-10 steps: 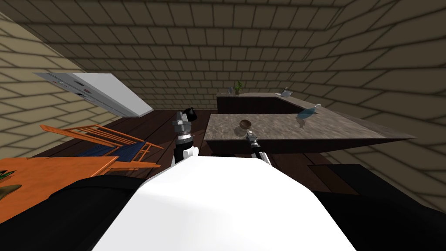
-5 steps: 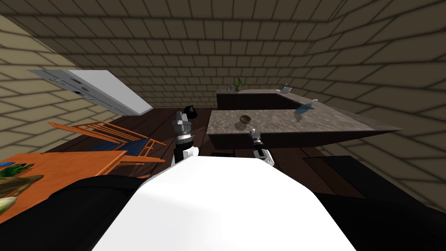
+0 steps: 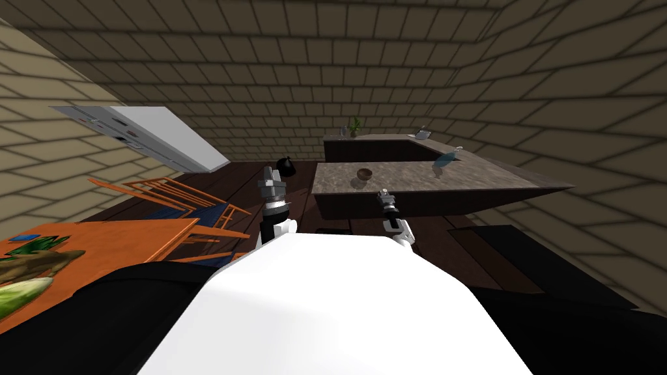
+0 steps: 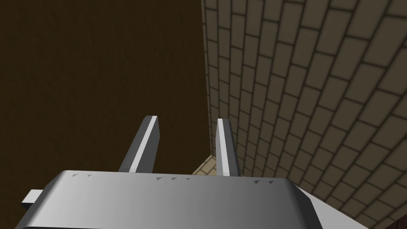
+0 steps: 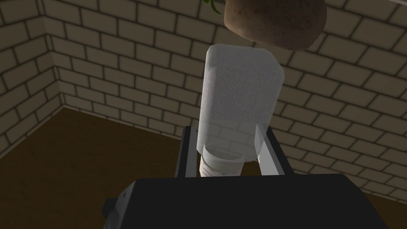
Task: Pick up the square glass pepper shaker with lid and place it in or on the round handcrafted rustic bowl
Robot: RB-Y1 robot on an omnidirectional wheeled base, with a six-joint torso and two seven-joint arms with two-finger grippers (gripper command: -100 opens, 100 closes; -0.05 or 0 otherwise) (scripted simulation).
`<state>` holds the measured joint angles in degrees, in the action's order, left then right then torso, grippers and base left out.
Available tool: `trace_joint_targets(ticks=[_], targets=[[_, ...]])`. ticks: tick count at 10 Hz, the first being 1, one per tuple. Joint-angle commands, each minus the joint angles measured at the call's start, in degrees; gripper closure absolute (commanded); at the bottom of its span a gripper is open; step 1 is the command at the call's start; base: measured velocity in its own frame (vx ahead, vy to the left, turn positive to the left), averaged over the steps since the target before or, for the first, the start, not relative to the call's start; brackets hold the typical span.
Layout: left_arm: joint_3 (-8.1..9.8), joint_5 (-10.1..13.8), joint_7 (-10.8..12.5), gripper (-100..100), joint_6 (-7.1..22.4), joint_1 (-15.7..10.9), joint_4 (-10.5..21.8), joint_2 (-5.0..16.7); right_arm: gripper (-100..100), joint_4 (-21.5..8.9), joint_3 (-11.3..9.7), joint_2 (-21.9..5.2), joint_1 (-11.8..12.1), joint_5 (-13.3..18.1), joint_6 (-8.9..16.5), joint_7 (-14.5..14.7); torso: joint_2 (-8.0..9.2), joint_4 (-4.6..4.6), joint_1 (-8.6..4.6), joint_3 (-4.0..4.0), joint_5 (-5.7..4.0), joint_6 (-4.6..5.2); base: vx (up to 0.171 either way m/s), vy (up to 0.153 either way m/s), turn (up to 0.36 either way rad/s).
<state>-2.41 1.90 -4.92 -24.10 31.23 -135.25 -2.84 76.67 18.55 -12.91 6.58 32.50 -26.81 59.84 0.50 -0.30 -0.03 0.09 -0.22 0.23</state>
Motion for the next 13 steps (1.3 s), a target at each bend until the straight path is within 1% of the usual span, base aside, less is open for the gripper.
trace_joint_targets(ticks=[1,3,5,6,9,13], targets=[[0.00,0.00,0.00,0,0.00,0.00,0.00,0.00,100,-0.22,0.66,-1.50,-1.42,-0.66,2.37,-1.36,0.00,0.00,0.00,0.00,0.00,0.00,-0.172,0.028,-0.002],[0.00,0.00,0.00,0,0.00,-0.01,0.00,0.00,100,-0.58,1.03,-3.64,-3.17,-1.26,5.59,-3.17,0.20,0.02,-0.09,0.10,-0.03,0.03,-0.189,0.013,0.022],[0.00,0.00,0.00,0,0.00,0.00,0.00,0.00,100,-0.52,0.83,-4.71,-3.81,-1.33,7.21,-4.12,-0.13,-0.02,0.00,-0.06,-0.01,-0.05,-0.053,0.020,0.030],[0.00,0.00,0.00,0,0.00,0.01,0.00,0.00,100,-0.14,0.27,-5.85,-4.30,-1.18,8.98,-5.20,-0.42,-0.08,-0.02,-0.23,-0.02,-0.10,0.026,-0.001,0.078],[0.01,0.00,0.00,0,0.00,0.02,0.00,0.01,100,1.11,-1.21,-7.83,-4.84,-0.59,12.01,-7.17,-1.00,-0.22,-0.03,-0.58,-0.03,-0.23,0.078,0.000,0.085],[0.01,0.00,0.00,0,-0.01,0.03,-0.01,0.01,100,3.69,-4.12,-10.83,-5.27,0.69,16.64,-10.37,-1.25,-0.31,-0.04,-0.74,-0.03,-0.38,0.111,-0.012,0.102]])
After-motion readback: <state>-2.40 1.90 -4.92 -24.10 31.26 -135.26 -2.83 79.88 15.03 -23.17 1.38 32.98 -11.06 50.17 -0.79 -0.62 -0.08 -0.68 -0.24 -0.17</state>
